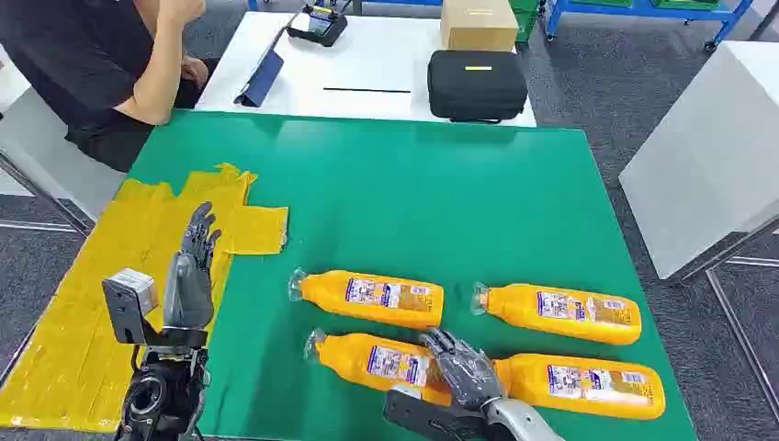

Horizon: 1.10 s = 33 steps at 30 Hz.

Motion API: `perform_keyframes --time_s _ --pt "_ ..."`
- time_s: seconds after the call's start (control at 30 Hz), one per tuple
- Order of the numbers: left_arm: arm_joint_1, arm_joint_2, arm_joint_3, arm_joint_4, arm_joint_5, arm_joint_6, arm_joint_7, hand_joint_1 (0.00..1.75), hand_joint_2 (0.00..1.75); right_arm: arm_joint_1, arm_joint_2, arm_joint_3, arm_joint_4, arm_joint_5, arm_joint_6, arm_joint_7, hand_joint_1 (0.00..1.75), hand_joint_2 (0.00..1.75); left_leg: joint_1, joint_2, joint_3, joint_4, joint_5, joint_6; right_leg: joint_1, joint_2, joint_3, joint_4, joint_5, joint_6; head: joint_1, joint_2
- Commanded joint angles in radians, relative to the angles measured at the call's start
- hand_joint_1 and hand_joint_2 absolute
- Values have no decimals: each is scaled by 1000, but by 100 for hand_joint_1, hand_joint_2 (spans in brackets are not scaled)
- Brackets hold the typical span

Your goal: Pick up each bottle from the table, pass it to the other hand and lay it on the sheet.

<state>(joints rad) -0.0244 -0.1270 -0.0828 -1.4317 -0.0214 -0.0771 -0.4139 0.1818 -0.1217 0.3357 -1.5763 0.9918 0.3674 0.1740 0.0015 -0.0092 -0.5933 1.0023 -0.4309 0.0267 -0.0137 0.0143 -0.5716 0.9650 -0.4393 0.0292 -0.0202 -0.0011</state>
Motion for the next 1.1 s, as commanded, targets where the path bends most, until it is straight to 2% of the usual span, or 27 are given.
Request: perform_keyframes --time_s 0.03,0.3,0.33,0.4,0.83,1.1 --pt "-39 15 -2 66 1 0 6 0 0 -3 -14 24 15 -7 18 30 0 175 0 0 4 -1 -1 -1 0 -2 4 -1 -1 -1 0 0" --pt "-47 18 4 59 13 -6 18 0 0 28 -40 14 -40 -30 37 70 0 175 0 -1 4 -1 -1 -2 0 -3 4 0 -2 -2 0 0" --pt "-43 16 10 53 17 -2 19 0 0 26 -42 15 -33 -29 44 74 140 175 0 -1 3 0 -1 -1 0 -2 3 0 -1 -1 0 0" --pt "-23 14 20 27 22 3 21 0 0 10 -36 7 6 -28 50 78 175 175 0 0 3 -1 -1 -1 0 -1 3 -1 -1 -1 0 0" --pt "-22 -2 29 50 23 -2 20 0 0 -30 -8 27 108 14 38 78 175 175 0 1 3 -1 -1 -1 1 -1 3 -1 0 -1 0 0" --pt "-24 -1 27 54 23 -3 19 0 0 -32 -6 27 113 13 34 75 175 175 0 1 6 -2 -1 -2 1 -2 6 -2 -1 -2 0 0"
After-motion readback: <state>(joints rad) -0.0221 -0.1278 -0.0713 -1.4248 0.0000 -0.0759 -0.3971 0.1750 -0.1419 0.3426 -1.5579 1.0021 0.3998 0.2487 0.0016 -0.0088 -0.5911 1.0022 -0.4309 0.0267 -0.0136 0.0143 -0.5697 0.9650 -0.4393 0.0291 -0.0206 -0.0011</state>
